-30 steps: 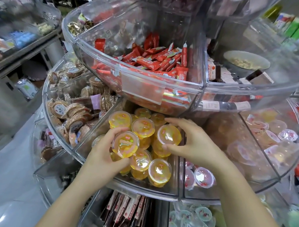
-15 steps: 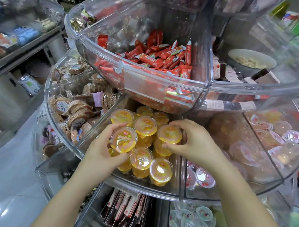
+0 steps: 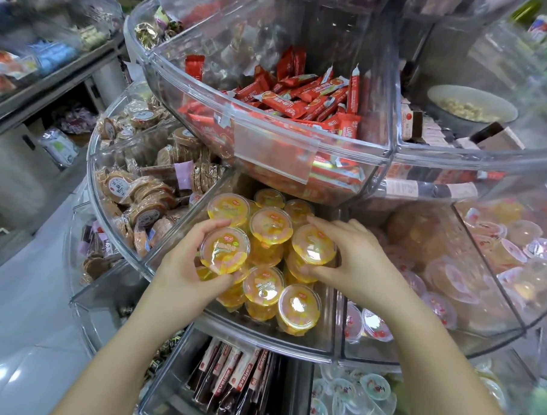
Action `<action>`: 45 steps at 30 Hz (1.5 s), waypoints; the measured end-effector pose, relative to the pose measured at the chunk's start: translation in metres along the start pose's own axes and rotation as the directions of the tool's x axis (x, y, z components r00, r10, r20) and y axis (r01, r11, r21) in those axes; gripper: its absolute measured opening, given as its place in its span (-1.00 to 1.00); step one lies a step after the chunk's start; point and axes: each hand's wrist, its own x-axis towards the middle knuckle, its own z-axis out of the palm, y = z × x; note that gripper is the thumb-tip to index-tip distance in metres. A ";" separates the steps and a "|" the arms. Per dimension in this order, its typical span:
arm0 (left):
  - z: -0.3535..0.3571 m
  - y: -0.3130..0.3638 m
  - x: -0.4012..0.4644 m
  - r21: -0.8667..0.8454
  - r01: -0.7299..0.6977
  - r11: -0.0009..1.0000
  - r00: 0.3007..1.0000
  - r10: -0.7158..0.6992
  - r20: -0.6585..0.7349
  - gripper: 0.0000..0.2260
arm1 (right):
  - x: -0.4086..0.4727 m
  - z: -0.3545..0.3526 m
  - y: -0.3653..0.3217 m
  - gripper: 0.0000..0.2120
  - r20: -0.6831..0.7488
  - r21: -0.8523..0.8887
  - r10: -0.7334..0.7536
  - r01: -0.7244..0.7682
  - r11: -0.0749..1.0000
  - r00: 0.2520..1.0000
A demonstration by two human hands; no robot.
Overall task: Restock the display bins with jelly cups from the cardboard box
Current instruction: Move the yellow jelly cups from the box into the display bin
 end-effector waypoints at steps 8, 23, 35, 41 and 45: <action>-0.002 -0.002 -0.001 -0.023 0.003 1.000 1.000 -0.002 0.008 -0.44 | -0.003 -0.015 -0.001 -0.10 0.145 0.027 0.004 -0.008 1.000 0.989; -0.041 -0.026 -0.003 -0.053 0.097 0.994 0.984 -0.104 -0.142 -0.48 | -0.014 0.030 -0.069 -0.72 0.021 0.353 -0.167 0.149 0.924 0.986; -0.030 -0.016 0.007 0.095 0.074 0.993 0.989 -0.061 -0.137 -0.28 | -0.016 0.046 -0.060 -0.75 0.098 0.389 -0.148 0.099 0.916 0.984; -0.029 -0.016 0.017 0.095 0.065 0.993 0.994 -0.057 -0.090 -0.32 | -0.014 0.047 -0.061 -0.74 0.119 0.389 -0.159 0.102 0.916 0.980; -0.027 -0.022 0.014 0.047 0.065 0.997 0.993 -0.060 -0.106 -0.34 | -0.014 0.047 -0.062 -0.75 0.130 0.389 -0.165 0.103 0.915 0.978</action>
